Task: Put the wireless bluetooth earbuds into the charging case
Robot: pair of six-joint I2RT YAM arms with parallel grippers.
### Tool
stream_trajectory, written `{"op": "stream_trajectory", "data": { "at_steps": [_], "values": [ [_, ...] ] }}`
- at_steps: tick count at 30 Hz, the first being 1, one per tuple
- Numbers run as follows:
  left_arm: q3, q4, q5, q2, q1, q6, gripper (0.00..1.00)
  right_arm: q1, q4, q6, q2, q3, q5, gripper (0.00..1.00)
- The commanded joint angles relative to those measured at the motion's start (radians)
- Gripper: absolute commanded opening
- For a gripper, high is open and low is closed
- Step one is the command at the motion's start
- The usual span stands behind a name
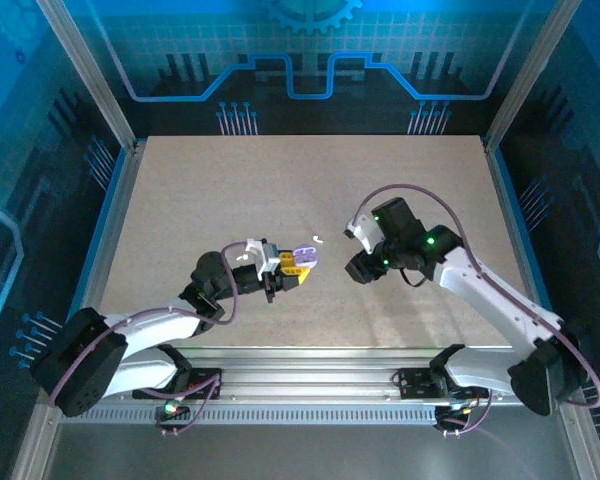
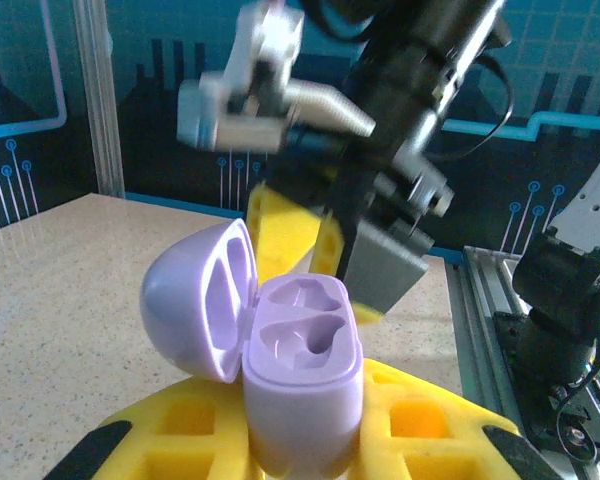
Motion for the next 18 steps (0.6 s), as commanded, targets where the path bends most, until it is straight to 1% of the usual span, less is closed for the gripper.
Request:
{"op": "stream_trajectory", "data": {
  "at_steps": [1,4,7,10,16,18],
  "values": [
    [-0.016,-0.020,-0.008,-0.064,0.007,0.044,0.12,-0.029,-0.106,-0.017,0.091,0.070,0.080,0.55],
    [-0.019,-0.102,-0.023,-0.121,0.005,0.072,0.13,-0.057,-0.131,0.025,0.206,0.127,0.068,0.50],
    [-0.024,-0.173,-0.047,-0.172,0.006,0.106,0.13,-0.060,-0.132,0.043,0.304,0.166,0.049,0.49],
    [-0.038,-0.193,-0.061,-0.208,0.006,0.114,0.13,-0.059,-0.148,0.052,0.395,0.210,0.083,0.48],
    [-0.054,-0.281,-0.067,-0.282,0.006,0.145,0.13,-0.062,-0.148,0.062,0.518,0.261,0.141,0.44],
    [-0.060,-0.302,-0.081,-0.307,0.006,0.152,0.13,-0.061,-0.155,0.074,0.546,0.273,0.137,0.44]
  ]
}}
